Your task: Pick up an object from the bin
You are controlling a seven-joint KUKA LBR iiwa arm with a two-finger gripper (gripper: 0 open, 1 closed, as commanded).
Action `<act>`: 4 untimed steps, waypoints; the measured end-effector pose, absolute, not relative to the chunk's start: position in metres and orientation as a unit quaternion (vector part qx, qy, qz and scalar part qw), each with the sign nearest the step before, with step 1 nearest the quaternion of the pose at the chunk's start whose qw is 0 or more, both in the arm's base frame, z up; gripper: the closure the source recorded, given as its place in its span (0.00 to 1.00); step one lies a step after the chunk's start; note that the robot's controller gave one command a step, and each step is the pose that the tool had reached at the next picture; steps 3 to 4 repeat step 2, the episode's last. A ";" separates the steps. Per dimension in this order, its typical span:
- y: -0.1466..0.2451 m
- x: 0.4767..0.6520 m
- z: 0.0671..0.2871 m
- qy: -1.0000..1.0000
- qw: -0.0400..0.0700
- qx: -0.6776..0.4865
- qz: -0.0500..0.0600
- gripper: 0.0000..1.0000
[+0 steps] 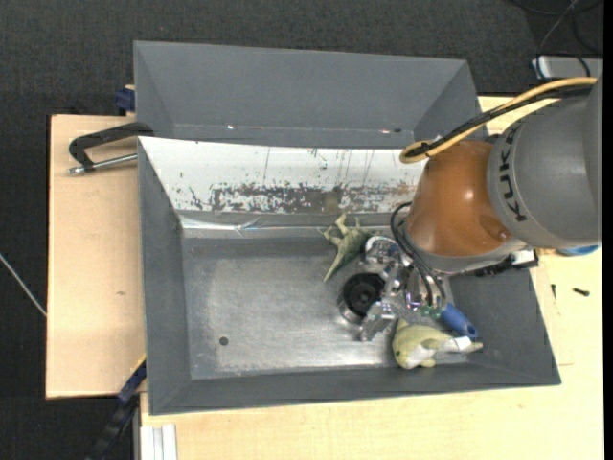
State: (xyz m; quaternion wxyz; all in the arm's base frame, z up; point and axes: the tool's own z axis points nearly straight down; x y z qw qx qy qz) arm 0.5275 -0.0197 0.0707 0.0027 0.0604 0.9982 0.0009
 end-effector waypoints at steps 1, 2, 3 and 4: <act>-0.019 0.530 0.075 0.998 0.006 0.060 0.001 1.00; -0.028 0.544 0.247 0.998 0.007 0.067 0.000 1.00; -0.028 0.544 0.247 0.998 0.007 0.067 0.000 1.00; -0.028 0.544 0.247 0.998 0.007 0.067 0.000 1.00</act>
Offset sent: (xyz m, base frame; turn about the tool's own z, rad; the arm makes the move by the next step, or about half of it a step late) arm 0.0000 0.0000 0.0000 0.0000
